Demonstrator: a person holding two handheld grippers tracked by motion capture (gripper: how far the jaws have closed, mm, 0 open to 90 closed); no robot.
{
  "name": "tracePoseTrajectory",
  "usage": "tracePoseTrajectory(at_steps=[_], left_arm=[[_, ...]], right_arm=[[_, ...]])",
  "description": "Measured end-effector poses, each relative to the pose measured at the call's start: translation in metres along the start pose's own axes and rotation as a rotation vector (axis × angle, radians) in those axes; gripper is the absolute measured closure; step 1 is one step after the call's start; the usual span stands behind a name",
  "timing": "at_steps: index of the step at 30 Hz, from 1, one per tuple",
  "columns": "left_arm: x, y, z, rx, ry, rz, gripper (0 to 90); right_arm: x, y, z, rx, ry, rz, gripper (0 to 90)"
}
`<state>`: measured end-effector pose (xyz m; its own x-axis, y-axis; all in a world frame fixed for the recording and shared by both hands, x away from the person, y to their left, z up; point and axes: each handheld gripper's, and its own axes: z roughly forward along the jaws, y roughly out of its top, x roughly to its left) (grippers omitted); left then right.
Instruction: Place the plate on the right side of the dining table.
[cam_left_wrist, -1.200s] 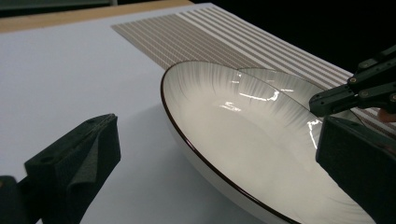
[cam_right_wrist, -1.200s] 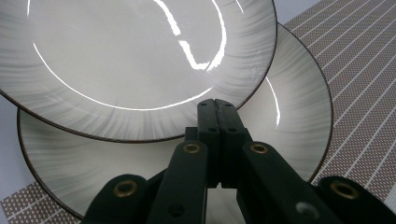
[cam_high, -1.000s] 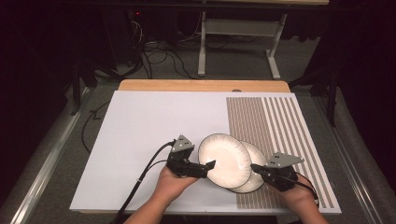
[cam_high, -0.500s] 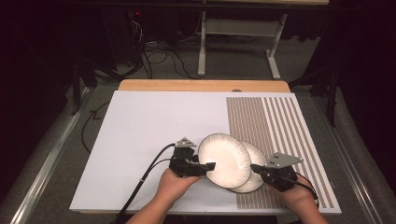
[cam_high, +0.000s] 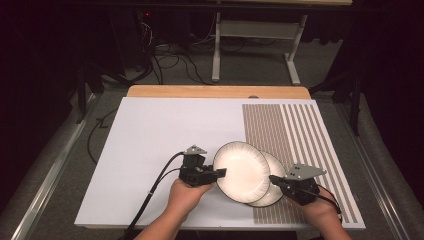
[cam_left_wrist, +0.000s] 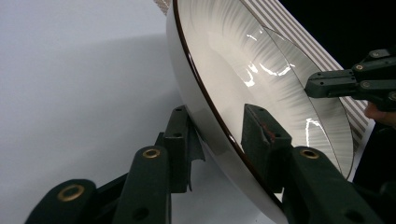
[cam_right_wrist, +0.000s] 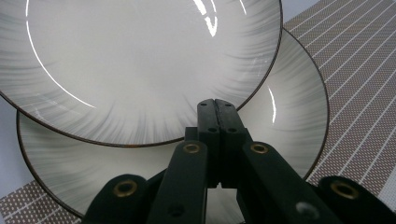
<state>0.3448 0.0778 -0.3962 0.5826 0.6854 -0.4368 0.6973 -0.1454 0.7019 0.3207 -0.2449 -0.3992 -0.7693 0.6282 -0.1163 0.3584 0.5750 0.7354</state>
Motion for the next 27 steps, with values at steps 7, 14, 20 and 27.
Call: tracePoseTrajectory(at_steps=[7,14,20,27], left_arm=[[0.002,0.001,0.001,-0.014,0.008,-0.027,68.7],[0.001,0.004,-0.001,-0.071,0.005,-0.034,73.2],[-0.006,0.007,-0.005,-0.132,0.019,0.018,76.1],[-0.007,0.009,-0.008,-0.191,0.001,0.045,78.9]], right_arm=[[-0.001,0.0,-0.005,-0.021,-0.005,0.007,90.0],[-0.001,0.0,-0.007,-0.037,0.002,0.014,90.0],[-0.001,0.0,-0.009,-0.044,0.006,0.01,90.0],[-0.001,0.001,-0.012,-0.064,0.009,0.011,90.0]])
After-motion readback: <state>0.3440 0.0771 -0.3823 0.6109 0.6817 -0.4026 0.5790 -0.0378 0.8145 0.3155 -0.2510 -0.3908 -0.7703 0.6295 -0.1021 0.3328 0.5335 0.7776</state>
